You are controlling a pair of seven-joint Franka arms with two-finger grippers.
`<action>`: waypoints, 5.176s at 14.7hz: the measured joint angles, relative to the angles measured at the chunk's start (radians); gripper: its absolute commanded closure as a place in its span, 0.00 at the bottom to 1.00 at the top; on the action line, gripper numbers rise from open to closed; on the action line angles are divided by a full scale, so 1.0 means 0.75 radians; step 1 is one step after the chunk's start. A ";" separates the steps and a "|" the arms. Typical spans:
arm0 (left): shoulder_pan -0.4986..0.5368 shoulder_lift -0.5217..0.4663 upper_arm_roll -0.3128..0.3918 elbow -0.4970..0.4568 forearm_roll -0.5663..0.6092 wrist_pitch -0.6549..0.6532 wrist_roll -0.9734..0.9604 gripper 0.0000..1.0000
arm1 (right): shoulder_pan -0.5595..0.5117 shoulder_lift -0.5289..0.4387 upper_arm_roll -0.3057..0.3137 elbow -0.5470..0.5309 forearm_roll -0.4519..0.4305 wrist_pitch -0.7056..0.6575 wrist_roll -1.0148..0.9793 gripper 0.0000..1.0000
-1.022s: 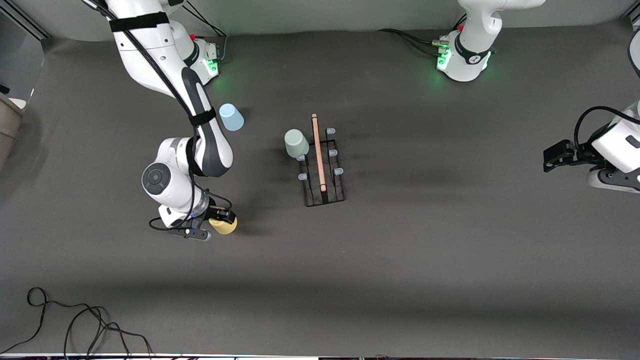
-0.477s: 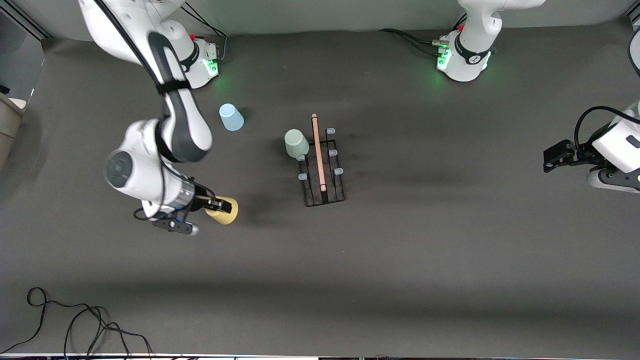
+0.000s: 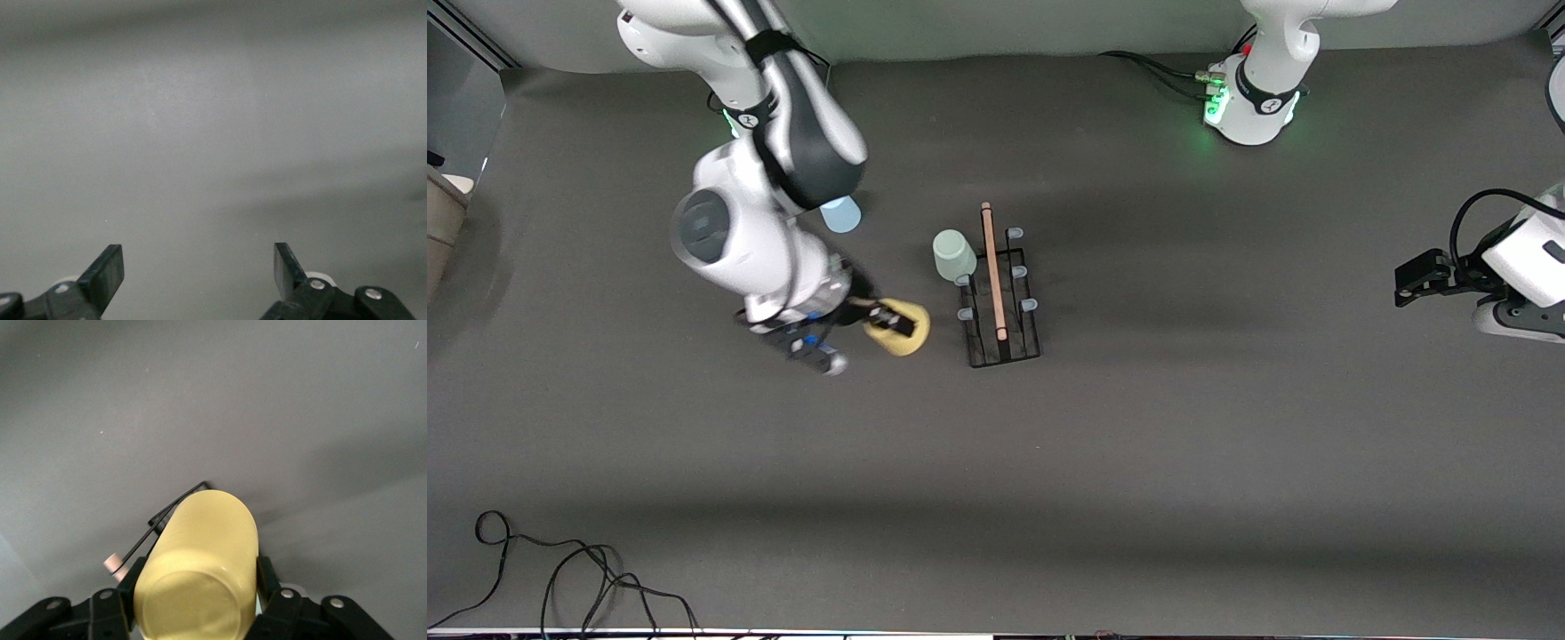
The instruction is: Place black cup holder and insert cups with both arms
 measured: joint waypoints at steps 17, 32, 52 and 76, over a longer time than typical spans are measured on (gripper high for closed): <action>0.005 0.000 0.001 0.000 0.000 0.000 0.000 0.00 | 0.207 0.278 -0.005 0.034 -0.021 0.213 0.223 0.09; 0.005 0.004 -0.001 -0.001 -0.001 0.027 0.000 0.00 | 0.191 -0.143 -0.647 0.168 -0.043 -0.725 -0.530 0.08; 0.002 0.004 -0.004 -0.006 -0.001 0.119 0.001 0.00 | 0.211 -0.115 -0.967 0.380 -0.224 -0.953 -0.967 0.00; 0.005 -0.001 0.003 0.005 0.000 0.100 -0.001 0.00 | -1.166 -0.475 0.577 0.121 -0.583 -0.720 -0.936 0.00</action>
